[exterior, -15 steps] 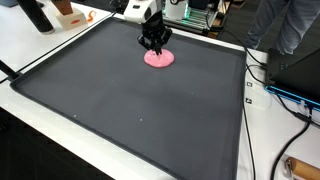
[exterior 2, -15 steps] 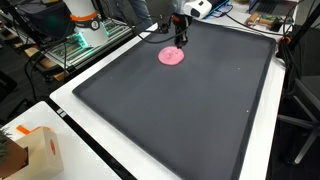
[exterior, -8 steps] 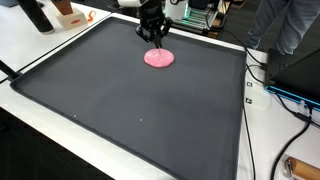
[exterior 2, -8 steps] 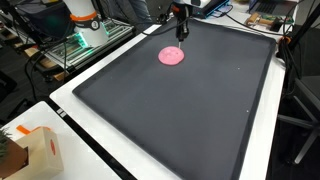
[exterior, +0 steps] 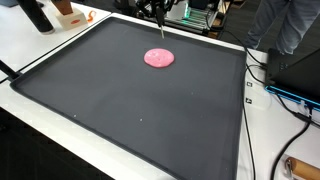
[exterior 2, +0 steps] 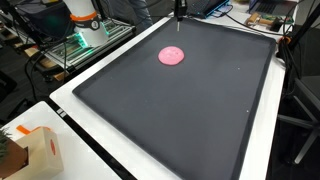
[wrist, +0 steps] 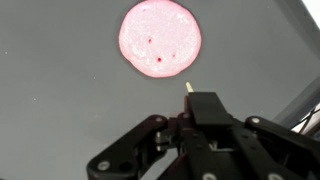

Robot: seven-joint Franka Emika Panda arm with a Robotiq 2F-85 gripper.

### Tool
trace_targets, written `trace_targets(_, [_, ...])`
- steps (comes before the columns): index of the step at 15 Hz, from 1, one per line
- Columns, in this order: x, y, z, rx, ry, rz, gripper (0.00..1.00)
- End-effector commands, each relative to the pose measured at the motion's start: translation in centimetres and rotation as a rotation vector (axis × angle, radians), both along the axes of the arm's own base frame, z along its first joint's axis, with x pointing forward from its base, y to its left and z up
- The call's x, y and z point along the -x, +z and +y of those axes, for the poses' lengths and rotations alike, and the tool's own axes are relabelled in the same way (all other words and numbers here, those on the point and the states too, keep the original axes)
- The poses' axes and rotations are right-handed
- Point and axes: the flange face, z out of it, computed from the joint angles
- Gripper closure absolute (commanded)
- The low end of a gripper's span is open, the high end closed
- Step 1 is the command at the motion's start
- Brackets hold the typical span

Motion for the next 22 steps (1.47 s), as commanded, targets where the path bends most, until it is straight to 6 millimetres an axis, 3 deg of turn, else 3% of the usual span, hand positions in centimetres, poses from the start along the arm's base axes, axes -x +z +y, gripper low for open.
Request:
trace_targets(1, [1.9, 3.1, 0.5, 0.008, -0.035, 0.028, 0.97])
trace_targets(9, [3.7, 6.5, 2.7, 0.036, -0.065, 0.075, 0.97])
trace_targets(18, [4.4, 7.1, 4.7, 0.064, -0.041, 0.136, 0.97])
trace_targets(19, [4.1, 6.9, 4.4, 0.037, -0.039, 0.123, 0.88])
trace_targets(22, [4.2, 6.9, 4.7, 0.039, -0.038, 0.125, 0.88])
